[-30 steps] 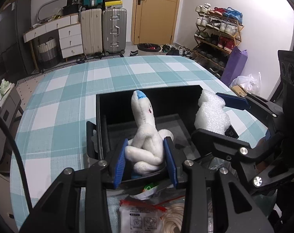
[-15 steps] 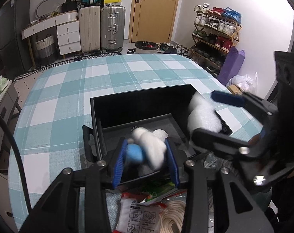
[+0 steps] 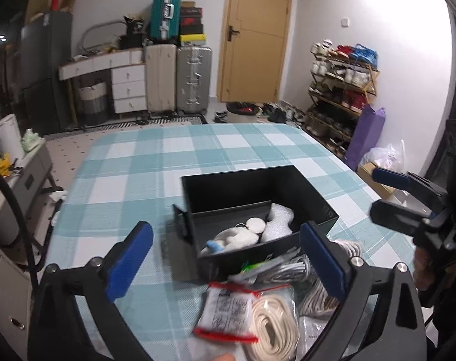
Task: Organize soft objects
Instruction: 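Open both grippers to release the items and withdraw from the box, then grasp the red-and-white snack packet with the left gripper while the right grasps the bagged rope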
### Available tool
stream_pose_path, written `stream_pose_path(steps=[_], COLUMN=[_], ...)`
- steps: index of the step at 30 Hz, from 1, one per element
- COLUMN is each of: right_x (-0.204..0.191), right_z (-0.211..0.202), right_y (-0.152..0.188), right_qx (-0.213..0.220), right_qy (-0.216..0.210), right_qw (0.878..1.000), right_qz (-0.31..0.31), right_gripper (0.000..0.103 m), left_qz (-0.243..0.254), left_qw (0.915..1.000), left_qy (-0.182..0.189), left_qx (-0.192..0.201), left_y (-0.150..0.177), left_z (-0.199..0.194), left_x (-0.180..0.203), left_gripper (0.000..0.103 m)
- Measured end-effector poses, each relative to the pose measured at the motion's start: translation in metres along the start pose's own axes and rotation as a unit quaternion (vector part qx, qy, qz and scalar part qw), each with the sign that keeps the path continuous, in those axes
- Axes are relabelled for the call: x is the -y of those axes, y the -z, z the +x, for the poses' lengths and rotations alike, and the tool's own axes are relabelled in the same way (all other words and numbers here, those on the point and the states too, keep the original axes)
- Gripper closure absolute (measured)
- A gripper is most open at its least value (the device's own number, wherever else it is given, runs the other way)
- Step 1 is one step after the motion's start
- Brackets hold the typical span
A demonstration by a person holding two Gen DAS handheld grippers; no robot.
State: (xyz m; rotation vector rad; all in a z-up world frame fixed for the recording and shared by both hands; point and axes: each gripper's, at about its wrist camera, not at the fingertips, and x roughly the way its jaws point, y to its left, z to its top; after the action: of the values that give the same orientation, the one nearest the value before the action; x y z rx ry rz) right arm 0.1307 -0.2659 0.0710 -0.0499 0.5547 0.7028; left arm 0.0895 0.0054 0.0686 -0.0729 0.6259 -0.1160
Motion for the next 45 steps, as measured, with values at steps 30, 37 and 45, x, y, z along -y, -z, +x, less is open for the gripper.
stream_pose_path(steps=[30,37,45], right_x=[-0.01,-0.013,-0.015], right_z=[-0.01,-0.002,0.007], right_y=[0.047,0.055,0.06], right_qx=[-0.05,-0.071,-0.084], right_qy=[-0.011,-0.026,-0.029], right_qw=[0.998,0.997,0.996], right_qz=[0.034,0.019,0.015], right_gripper=[0.001,0.002,0.004], left_qz=[-0.012,-0.005,0.003], left_qw=[0.9987,0.9983,0.9956], left_qy=[-0.043,-0.038,-0.038], left_qx=[-0.024,-0.045,-0.086], left_y=[0.058,0.064,0.069], left_z=[0.003,0.016,0.034], left_x=[-0.014,-0.009,-0.008], left_gripper=[0.0,0.0,0.0])
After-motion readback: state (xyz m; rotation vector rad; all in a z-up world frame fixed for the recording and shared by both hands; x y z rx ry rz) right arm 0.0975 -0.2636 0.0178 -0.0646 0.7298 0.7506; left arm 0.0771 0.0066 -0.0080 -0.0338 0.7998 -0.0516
